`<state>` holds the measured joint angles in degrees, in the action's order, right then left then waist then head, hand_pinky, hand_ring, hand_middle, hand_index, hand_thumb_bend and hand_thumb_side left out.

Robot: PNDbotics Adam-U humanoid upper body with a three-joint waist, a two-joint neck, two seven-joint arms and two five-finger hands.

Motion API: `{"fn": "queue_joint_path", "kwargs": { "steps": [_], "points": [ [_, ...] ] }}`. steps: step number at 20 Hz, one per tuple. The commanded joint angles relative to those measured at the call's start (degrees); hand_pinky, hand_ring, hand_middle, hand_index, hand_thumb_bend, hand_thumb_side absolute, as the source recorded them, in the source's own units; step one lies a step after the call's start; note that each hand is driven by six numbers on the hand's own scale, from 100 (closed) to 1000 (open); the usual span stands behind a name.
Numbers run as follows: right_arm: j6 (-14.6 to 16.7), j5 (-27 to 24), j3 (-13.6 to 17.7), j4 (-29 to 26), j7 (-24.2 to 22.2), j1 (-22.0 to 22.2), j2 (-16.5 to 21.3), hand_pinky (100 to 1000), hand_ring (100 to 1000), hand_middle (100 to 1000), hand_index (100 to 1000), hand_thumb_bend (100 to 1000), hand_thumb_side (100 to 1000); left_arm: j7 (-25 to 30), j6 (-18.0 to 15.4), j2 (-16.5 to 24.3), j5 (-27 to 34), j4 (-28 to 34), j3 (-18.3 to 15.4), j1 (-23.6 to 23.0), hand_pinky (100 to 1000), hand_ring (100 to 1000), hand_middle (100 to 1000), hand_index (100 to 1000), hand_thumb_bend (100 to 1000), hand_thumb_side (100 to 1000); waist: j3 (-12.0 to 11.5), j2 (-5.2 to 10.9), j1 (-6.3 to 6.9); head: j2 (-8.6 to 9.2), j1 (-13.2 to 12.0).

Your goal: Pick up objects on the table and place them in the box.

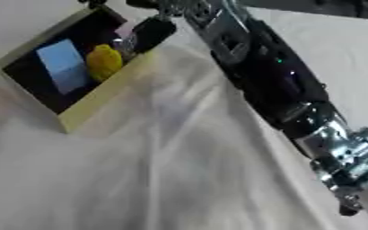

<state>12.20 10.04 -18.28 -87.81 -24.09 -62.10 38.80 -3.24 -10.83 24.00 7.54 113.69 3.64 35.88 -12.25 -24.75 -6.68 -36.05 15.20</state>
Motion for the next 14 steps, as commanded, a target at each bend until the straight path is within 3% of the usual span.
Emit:
{"fn": "queue_joint_path", "kwargs": {
  "steps": [1, 2, 3, 6, 10, 14],
  "points": [
    [-4.01, -14.88, 4.18, -11.98, 7.02, 2.34, 7.65, 931, 863, 778, 892, 100, 490, -1.19, 0.16, 2.82, -0.81, 0.90, -0.95, -0.07, 656, 710, 684, 799, 100, 634, 0.74, 2.11, 0.87, -0.73, -2.59],
    [-4.90, -19.30, 5.67, -15.16, 9.22, 4.00, 9.39, 934, 864, 781, 888, 100, 608, -1.61, 0.22, 3.37, -1.14, 0.90, -1.09, -0.22, 659, 715, 689, 801, 100, 622, 1.16, 2.35, 1.07, -0.81, -3.52],
    [-5.44, -23.44, 7.32, -18.24, 11.35, 5.93, 11.21, 935, 864, 780, 887, 100, 514, -2.14, 0.32, 4.05, -1.54, 0.90, -1.26, -0.36, 661, 717, 691, 802, 100, 616, 1.61, 2.56, 1.30, -0.86, -4.47],
    [-4.53, -32.55, 12.09, -25.36, 16.57, 12.75, 16.18, 930, 857, 775, 878, 100, 517, -3.94, 0.89, 7.21, -3.63, 0.90, -1.71, -0.72, 675, 737, 710, 813, 100, 562, 2.98, 3.04, 2.09, -1.08, -7.03],
    [2.54, -39.38, 17.13, -26.70, 20.78, 22.17, 20.53, 926, 849, 772, 873, 100, 538, -7.07, 2.74, 13.52, -8.55, 0.90, -1.72, -1.01, 703, 772, 743, 835, 100, 477, 4.86, 3.17, 3.18, -1.25, -9.71],
    [10.78, -40.22, 21.42, -26.77, 23.28, 32.27, 22.85, 925, 844, 765, 871, 100, 535, -9.41, 6.70, 21.16, -14.86, 0.86, -1.16, -1.45, 734, 793, 750, 862, 172, 372, 6.93, 2.84, 4.48, -0.84, -12.24]
  ]
}}
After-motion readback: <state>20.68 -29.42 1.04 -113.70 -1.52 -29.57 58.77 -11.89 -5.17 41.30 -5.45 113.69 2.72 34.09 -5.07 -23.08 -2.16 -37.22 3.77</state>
